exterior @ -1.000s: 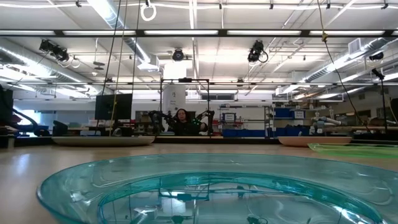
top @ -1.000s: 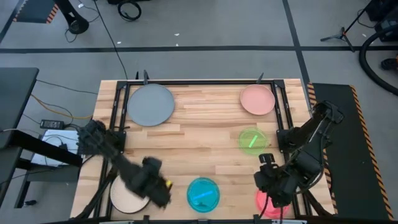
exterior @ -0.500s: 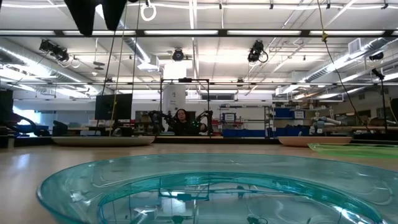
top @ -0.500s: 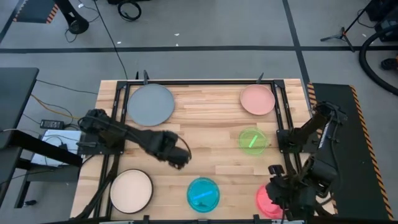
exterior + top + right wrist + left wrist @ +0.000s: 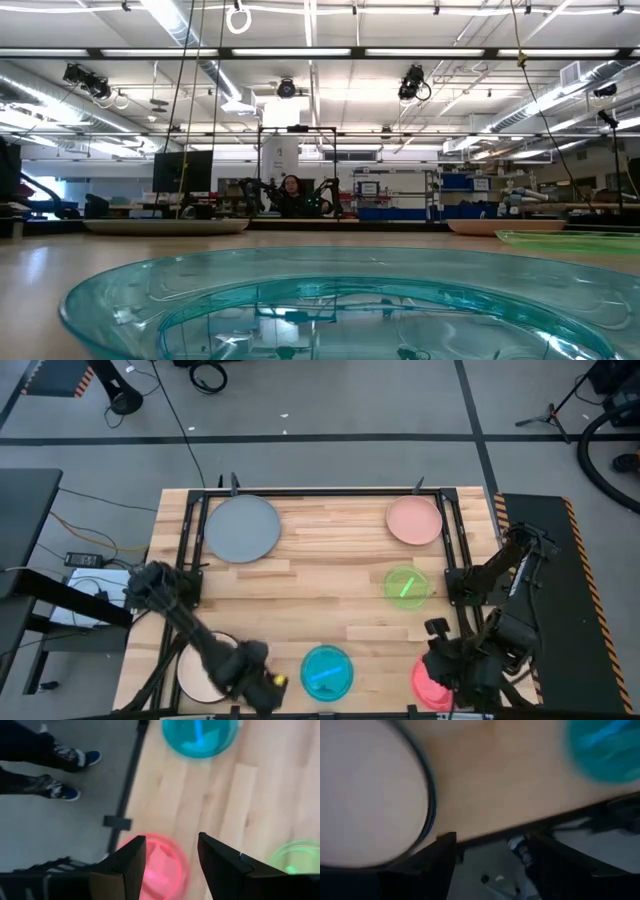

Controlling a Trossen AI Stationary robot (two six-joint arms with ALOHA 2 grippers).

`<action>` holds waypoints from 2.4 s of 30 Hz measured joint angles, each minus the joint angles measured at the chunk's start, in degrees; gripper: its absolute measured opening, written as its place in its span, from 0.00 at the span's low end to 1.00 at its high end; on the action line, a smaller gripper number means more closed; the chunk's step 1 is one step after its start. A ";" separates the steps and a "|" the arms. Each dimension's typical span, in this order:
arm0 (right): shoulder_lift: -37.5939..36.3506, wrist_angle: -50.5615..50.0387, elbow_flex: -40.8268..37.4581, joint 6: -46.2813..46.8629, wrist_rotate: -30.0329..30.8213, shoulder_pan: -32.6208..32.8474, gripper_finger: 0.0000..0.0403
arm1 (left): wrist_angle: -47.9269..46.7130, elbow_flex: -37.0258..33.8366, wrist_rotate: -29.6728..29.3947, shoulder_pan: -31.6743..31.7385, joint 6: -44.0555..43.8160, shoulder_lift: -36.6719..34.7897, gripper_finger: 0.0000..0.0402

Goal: Stack plastic plates
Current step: Stack the stacked plates on the gray plate

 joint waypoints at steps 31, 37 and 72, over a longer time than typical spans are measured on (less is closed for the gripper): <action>0.02 0.65 0.00 -4.04 -2.10 -2.39 0.46 | -13.27 0.04 0.59 -1.49 -3.62 10.26 0.74; 0.02 0.75 0.00 -3.80 -1.94 -1.18 0.46 | -7.19 -4.15 1.65 -1.06 -4.41 10.83 0.74; -0.29 0.62 0.00 -9.38 -0.83 -2.69 0.46 | -14.88 -4.66 -1.36 2.76 4.81 8.51 0.14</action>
